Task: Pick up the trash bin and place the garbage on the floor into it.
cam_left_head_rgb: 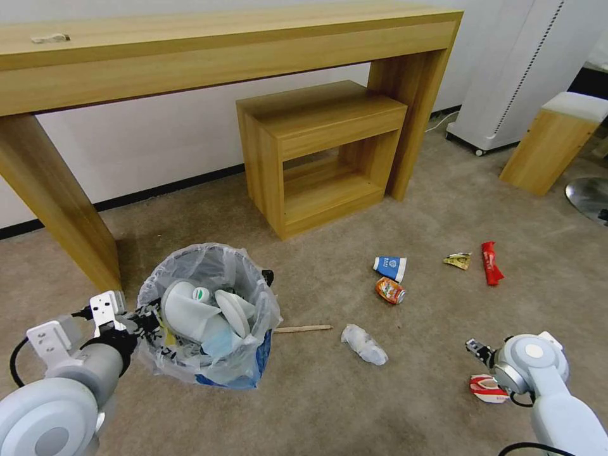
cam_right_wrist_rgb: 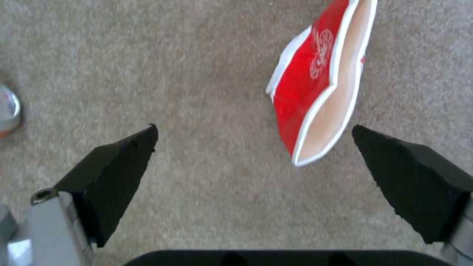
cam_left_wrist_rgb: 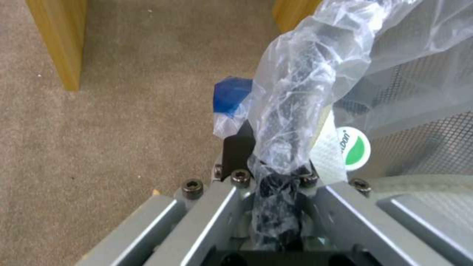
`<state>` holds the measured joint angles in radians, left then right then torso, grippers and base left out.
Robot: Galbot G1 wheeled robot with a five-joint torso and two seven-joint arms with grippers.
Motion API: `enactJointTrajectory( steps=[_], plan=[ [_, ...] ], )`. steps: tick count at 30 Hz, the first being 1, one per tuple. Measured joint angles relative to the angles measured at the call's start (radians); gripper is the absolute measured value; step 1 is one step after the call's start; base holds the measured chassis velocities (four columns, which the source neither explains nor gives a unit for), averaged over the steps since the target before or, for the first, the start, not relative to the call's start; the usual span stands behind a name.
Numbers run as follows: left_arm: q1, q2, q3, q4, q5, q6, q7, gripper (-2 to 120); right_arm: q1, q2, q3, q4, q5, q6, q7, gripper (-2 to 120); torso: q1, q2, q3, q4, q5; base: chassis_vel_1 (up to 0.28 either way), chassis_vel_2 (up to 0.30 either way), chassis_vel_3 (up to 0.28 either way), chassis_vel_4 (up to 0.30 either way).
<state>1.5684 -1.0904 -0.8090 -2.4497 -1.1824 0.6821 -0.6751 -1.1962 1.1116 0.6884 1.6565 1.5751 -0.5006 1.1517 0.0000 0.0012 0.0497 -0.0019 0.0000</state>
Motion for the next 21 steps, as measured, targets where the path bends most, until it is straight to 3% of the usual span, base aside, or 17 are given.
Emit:
enactJointTrajectory(
  steps=[21],
  plan=[
    [0.022, 0.002, -0.002, -0.018, 0.001, -0.006, 0.002, 1, 0.044, -0.049, 0.006, -0.109, -0.108, 0.014, -0.091, 100, 0.000, 0.000, 0.000, 0.0000, 0.0001, 0.000, 0.000, 0.000, 0.000]
  ],
)
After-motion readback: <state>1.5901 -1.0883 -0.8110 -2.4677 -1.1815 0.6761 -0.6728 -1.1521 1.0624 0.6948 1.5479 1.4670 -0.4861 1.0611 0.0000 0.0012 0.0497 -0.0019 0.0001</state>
